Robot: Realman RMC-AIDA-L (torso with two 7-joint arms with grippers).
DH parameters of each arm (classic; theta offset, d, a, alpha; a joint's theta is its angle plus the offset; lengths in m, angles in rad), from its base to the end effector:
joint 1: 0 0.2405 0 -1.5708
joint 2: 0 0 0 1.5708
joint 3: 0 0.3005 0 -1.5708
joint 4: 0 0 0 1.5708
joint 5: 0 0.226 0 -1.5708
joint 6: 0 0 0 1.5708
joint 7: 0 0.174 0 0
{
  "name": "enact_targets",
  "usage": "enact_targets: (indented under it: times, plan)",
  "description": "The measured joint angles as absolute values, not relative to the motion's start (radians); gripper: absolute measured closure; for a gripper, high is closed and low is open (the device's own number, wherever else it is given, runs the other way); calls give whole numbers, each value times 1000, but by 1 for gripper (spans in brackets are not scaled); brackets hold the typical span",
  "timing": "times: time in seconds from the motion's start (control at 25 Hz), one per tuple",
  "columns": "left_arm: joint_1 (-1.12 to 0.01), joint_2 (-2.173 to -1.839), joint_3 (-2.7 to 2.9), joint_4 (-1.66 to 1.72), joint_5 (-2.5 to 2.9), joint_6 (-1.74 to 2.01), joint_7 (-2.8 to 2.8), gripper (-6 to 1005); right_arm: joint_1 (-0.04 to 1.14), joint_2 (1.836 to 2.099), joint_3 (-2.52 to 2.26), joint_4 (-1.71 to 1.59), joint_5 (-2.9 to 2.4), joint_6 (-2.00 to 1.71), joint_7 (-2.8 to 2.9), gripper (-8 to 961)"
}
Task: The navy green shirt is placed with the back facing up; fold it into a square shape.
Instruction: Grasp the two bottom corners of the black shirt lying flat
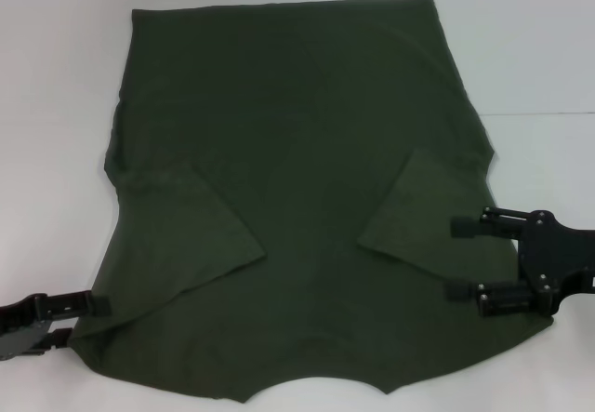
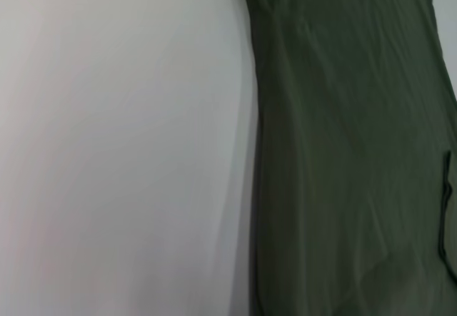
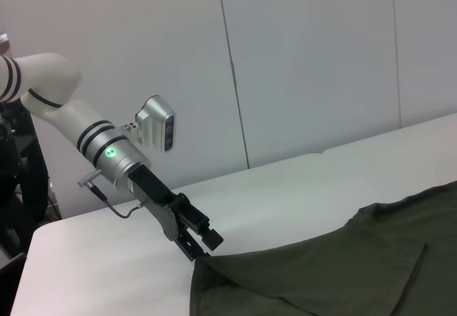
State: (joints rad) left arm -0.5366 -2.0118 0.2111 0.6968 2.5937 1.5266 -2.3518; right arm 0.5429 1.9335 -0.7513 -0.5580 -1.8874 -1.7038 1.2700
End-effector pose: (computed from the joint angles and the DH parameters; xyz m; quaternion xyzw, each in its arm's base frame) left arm -0.4037 0.3520 0.0099 -0.6647 -0.7129 -0.1656 0.1504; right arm 0.2972 0.3685 0.0004 -0.9499 0.1440 0.2603 0.0961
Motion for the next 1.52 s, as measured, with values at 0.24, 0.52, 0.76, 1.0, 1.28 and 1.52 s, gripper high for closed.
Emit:
enact_targets:
  times: [0.24,0.52,0.76,1.0,1.28,1.52]
  plan:
    - [-542,-2012,223,681,2596,1523,-2353,109,542,1936,-751,-558,-1884,-1706,1270,10]
    - [-543,-2011,225,681,2611,1523,-2355,306,540,1940,-752,-558,-1884,-1706,1271,10]
    - [-544,-2011,227,675,2611,1510,-2352,490,538,1942,-750,-558,-1883,-1718,1271,11]
    - [-551,-2008,227,655,2622,1503,-2365,525,542,1946,-747,-557,-1882,-1726,1276,11]
    - [-554,-2007,226,655,2623,1502,-2368,724,543,1950,-744,-557,-1882,-1731,1282,11]
    - [-554,-2006,223,654,2621,1497,-2368,950,540,1951,-742,-557,-1882,-1730,1288,11]
